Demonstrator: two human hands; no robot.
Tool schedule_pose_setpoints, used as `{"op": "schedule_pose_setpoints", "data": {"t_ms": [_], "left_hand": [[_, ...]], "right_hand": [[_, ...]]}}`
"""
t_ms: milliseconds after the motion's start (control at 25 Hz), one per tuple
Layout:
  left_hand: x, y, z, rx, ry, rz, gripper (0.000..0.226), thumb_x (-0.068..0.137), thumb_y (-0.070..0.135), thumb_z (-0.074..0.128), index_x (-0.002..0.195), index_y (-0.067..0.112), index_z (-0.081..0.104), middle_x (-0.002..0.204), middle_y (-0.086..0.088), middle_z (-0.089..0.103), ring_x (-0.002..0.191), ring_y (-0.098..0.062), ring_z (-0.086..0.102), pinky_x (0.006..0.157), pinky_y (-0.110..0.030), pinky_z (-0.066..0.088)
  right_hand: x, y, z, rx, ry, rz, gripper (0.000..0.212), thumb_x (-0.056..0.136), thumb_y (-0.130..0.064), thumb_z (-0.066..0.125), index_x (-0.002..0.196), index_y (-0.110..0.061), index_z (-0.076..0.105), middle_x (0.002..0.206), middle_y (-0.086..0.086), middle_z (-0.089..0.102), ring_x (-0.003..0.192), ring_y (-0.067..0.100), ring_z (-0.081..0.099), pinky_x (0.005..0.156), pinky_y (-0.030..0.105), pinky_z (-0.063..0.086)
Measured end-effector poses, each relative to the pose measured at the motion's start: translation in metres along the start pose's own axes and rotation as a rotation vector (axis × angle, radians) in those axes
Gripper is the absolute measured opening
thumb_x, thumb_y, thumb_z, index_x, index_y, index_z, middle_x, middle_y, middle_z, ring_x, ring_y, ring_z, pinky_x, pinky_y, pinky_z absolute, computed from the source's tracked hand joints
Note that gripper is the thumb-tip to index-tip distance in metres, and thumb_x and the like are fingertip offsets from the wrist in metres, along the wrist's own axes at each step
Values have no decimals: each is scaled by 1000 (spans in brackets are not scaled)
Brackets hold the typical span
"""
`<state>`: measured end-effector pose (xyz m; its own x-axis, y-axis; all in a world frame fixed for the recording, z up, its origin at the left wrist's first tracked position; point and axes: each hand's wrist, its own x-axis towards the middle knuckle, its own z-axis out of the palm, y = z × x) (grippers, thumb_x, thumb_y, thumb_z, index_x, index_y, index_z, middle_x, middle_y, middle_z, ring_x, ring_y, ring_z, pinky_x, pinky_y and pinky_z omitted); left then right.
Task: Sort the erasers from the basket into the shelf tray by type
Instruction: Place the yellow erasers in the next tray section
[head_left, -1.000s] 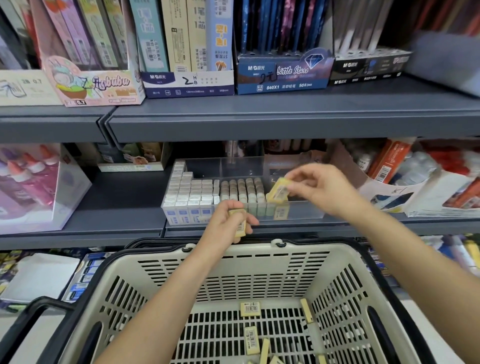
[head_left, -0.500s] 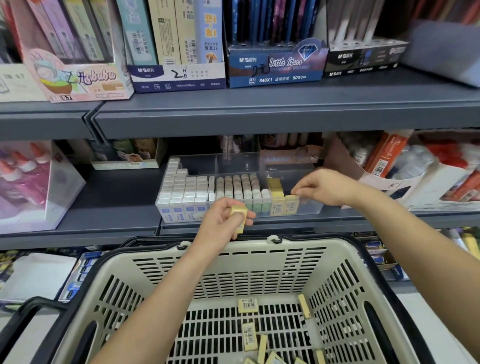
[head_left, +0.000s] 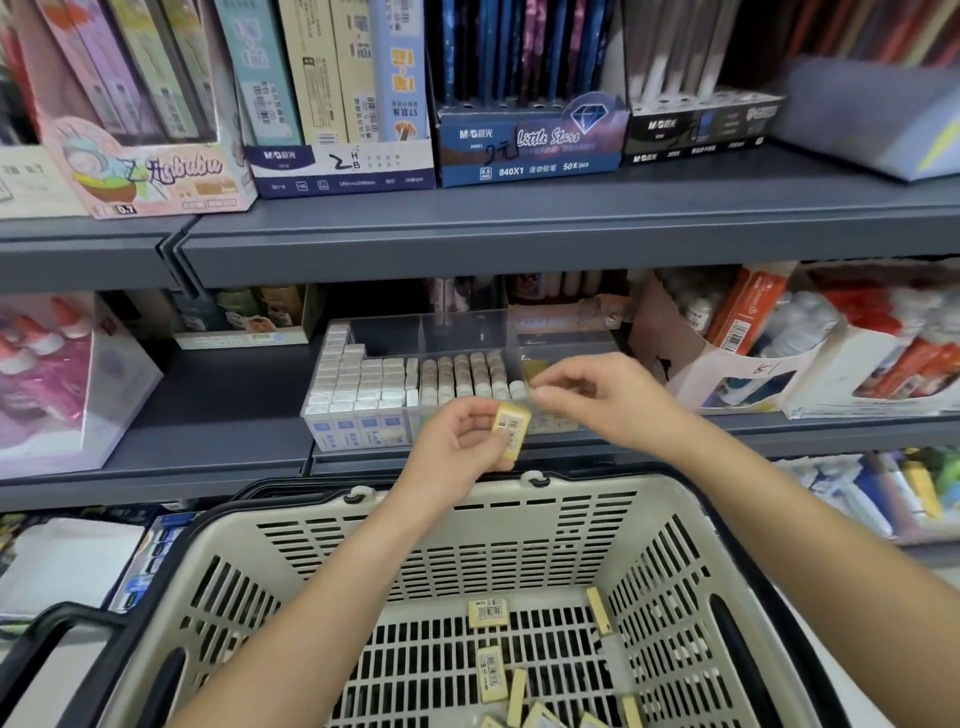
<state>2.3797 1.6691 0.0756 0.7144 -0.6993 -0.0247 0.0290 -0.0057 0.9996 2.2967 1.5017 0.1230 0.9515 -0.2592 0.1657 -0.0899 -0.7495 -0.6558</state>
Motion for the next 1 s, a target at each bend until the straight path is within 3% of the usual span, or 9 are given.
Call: {"op": "schedule_pose_setpoints", "data": {"t_ms": [120,240,360,480,640,800,1000], "left_hand": [[1,7,15,33,-26,40,23,84,-2,62,95,18,57,91,-5,65,80,-12,65,66,-19,55],[-1,7,7,200,0,52,21,84,6,65,96,22,58,95,1,66,88,-8,63,75,-13,51],[-11,-1,-5,429,20,46,19,83,16,68,98,24,59,96,10,65,90,0,60,78,-3,43],[-26,-12,-1,552,16,56,19,83,21,68,95,31,58,96,16,63,93,5,57,82,-5,41],[-33,-20,1,578,35,89,19,83,23,67,91,36,56,95,18,64,93,8,57,87,-10,42],[-33,-21,-1,569,25,95,17,84,22,66,93,35,57,97,17,64,96,8,56,87,-8,40],[-52,-17,-6,444,102,165,22,85,17,64,92,37,59,101,19,62,100,10,54,86,-4,38]], "right_hand": [[-8,-6,4,64,-83,38,13,85,-25,65,95,-21,70,81,-8,69,75,9,66,77,27,54],[-4,2,-15,93,-8,84,6,85,-17,65,89,-18,69,80,-3,70,72,10,68,79,32,55],[9,18,-35,-41,160,200,8,85,-23,65,92,-22,68,85,-3,71,72,6,64,75,25,51],[21,30,-29,-297,113,238,18,88,-26,61,102,-17,68,99,4,69,80,11,55,70,16,36],[32,35,-6,-311,-71,281,23,92,-24,56,111,-15,66,116,7,64,107,21,58,86,22,40],[37,37,-4,-390,-158,290,28,95,-23,49,119,-14,62,127,7,60,118,23,53,96,26,39],[23,31,-8,-308,-32,257,27,95,-16,48,118,-14,62,125,6,60,116,22,54,97,27,38]]}}
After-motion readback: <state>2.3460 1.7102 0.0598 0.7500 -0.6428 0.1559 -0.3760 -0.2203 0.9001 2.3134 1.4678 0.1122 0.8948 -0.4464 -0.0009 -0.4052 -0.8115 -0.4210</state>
